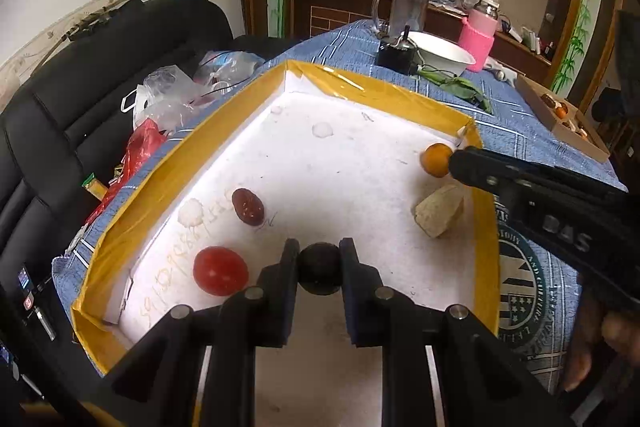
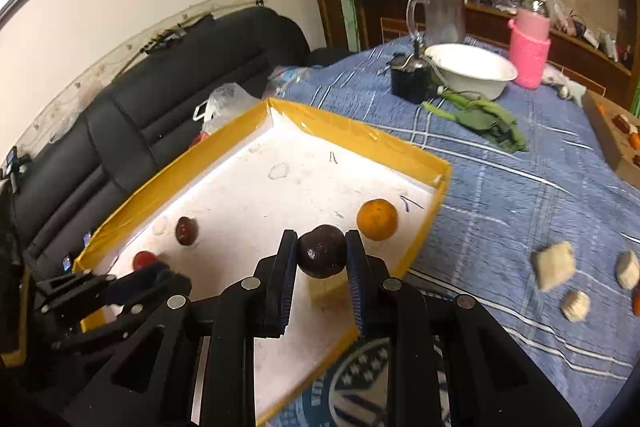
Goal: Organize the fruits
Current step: 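Carry both dark fruits into the white tray and open both tools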
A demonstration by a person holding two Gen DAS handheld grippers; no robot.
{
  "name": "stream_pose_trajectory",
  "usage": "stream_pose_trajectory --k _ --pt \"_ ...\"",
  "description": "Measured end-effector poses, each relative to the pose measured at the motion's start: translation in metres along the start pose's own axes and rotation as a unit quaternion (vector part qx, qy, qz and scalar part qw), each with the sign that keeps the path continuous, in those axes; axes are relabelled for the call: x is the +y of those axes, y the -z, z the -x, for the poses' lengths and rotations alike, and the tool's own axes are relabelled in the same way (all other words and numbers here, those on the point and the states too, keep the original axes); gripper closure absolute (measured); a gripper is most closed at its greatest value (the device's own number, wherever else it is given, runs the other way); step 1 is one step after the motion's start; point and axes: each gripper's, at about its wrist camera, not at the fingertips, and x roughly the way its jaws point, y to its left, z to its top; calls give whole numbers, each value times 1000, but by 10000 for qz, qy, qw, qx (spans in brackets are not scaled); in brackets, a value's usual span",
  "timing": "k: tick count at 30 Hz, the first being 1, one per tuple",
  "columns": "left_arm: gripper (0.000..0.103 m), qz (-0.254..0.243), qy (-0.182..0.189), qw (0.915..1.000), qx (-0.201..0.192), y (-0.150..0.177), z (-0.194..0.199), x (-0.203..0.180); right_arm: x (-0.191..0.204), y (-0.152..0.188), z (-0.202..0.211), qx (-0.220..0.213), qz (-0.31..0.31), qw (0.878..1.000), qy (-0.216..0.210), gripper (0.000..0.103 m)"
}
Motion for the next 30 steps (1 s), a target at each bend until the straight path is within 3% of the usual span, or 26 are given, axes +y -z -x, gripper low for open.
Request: stream_pose_trajectory --k 22,24,25,26,27,30 --pt "79 196 -423 9988 177 -1 -19 15 1 -10 -53 530 150 9984 111 78" --pt "70 150 -502 9985 147 0 -16 17 -1 -10 -50 502 118 9986 125 71" --pt "49 160 -503 9985 150 0 -15 17 -2 -11 -48 467 92 9988 117 65" --pt "29 203 -511 9984 137 0 -13 19 -4 -12 -44 422 44 9991 79 47" --pt "24 235 -585 9980 58 1 -9 20 -5 -13 -39 367 -4 9993 77 33" --pt "23 187 -860 9959 -208 3 3 21 -10 -14 -15 104 -63 9999 50 32"
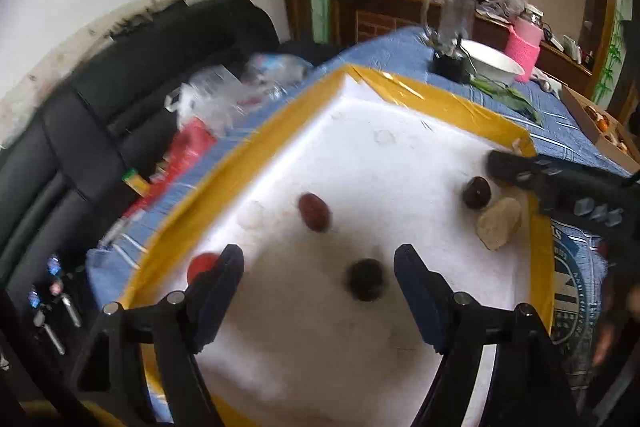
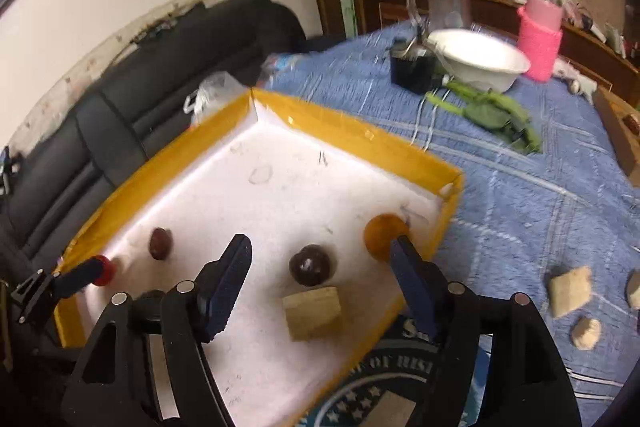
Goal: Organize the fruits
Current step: 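Carry both dark fruits into the white tray and open both tools, then withdraw both open tools from the tray back over the table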
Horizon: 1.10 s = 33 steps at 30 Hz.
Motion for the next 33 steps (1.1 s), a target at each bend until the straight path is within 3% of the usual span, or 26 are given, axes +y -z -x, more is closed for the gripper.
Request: stream_pose_trajectory --k 4,7,13,19,23,25,29,33 --pt "23 88 55 9998 -150 -1 16 4 -16 2 37 -358 -277 9990 62 30" --pt "18 47 122 9996 -268 -1 29 -2 -38 11 67 -605 -636 9961 112 19" --pt "11 -60 606 9966 -557 2 56 -32 -104 52 116 -611 -1517 9857 409 14" --pt "11 -811 955 9906 -553 13 67 -97 -171 119 161 -647 -2080 9711 981 14" --pt "10 -1366 1146 9826 -527 23 67 -146 -215 156 184 -611 -2326 9573 1606 14" --pt "10 -1569 1258 9784 -487 30 67 -167 -233 168 189 -529 -2392 9516 1857 18" --pt "10 -1855 1382 9721 -385 34 60 -203 -258 177 185 -328 -2401 9486 2034 45" --pt "10 -1941 1499 9688 -352 31 52 -227 -264 170 171 -255 -2221 9527 2058 51"
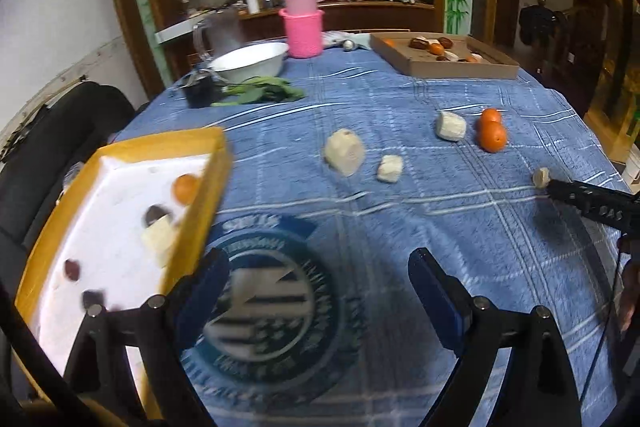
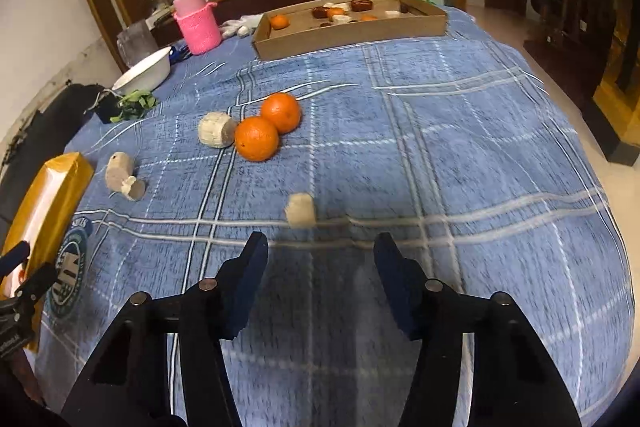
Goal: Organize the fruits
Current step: 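Withdraw both open tools from the tray back over the table, then grasp the small beige cube with the left tool while the right grasps a small beige round piece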
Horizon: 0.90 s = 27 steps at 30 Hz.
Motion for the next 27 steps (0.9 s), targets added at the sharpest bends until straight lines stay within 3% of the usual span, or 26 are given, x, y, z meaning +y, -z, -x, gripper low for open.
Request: stream_pose_trajectory --k 4,6,9,12,16,17,19,27 --pt "10 -3 100 9999 9 -13 -17 -15 16 -10 -18 55 313 9993 189 62" --pt "10 4 158 9999 31 -20 -27 -22 18 -11 -25 93 348 9991 230 78" --pt "11 15 192 9998 93 -30 -45 -34 16 -11 -25 46 349 9990 268 83" --pt "24 71 221 9995 206 -42 -64 -44 9 -10 -24 27 214 9997 122 84" --pt "66 24 263 9981 559 -48 -93 -57 6 -11 -23 16 132 9999 8 84" --pt "74 69 266 9986 444 -49 -93 -57 6 -11 -23 15 113 9999 -18 84" --pt "80 -7 175 9987 486 -50 -96 -60 5 -11 -23 15 96 9999 -51 84" --pt "80 52 339 9987 390 -33 -64 -50 7 -11 -19 -2 170 9999 -5 87"
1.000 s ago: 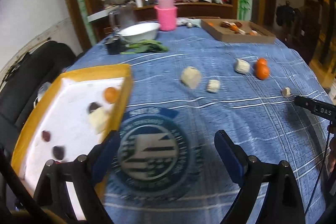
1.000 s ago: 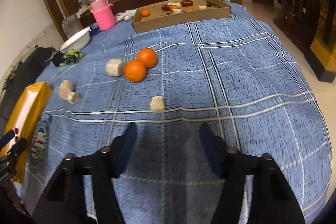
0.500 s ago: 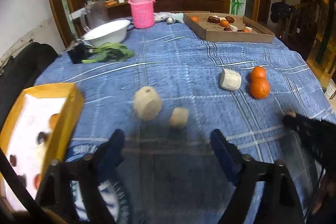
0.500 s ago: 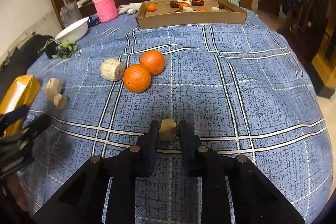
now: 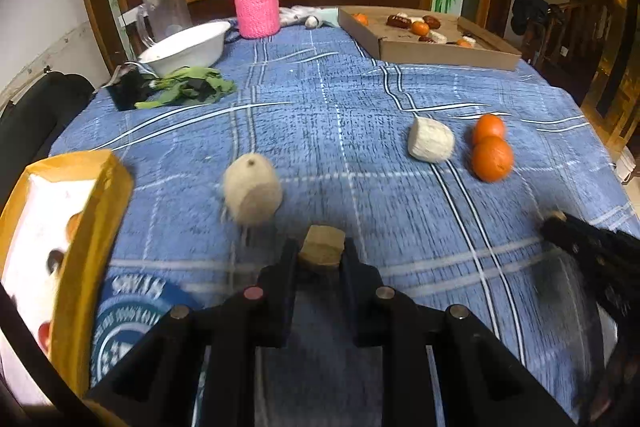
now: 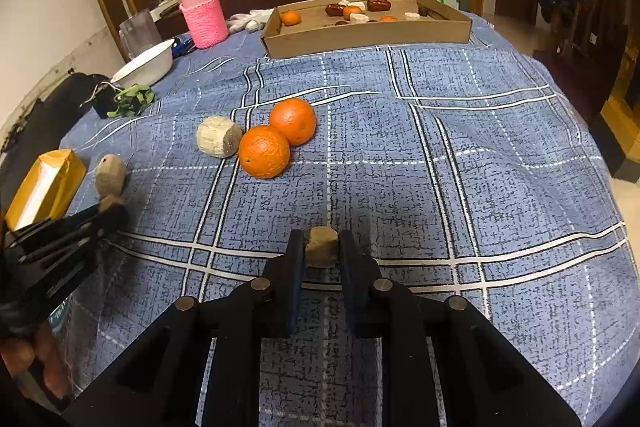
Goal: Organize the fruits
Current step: 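Grasp the small beige cube with the left tool while the right grasps a small beige round piece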
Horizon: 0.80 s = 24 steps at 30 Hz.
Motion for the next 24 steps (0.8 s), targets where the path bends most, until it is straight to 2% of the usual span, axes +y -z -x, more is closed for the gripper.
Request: stream_pose_trajectory --k 7,13,16,17,20,24 --pt "80 -72 188 9994 -288 29 47 8 12 16 40 -238 86 9997 -37 87" --pt "80 -40 306 9985 -441 47 71 17 26 45 85 -575 94 9981 -188 87" --pt "80 -20 317 9985 -449 53 75 20 30 52 94 -645 109 9978 -125 87" --pt "80 -24 322 9985 -450 53 75 21 31 52 94 -658 98 9978 -79 86" --pt "80 -5 306 9985 -444 51 72 20 29 35 74 -419 135 9990 28 69" --pt "80 -19 307 9989 -364 50 62 17 23 7 35 -247 176 9993 219 69"
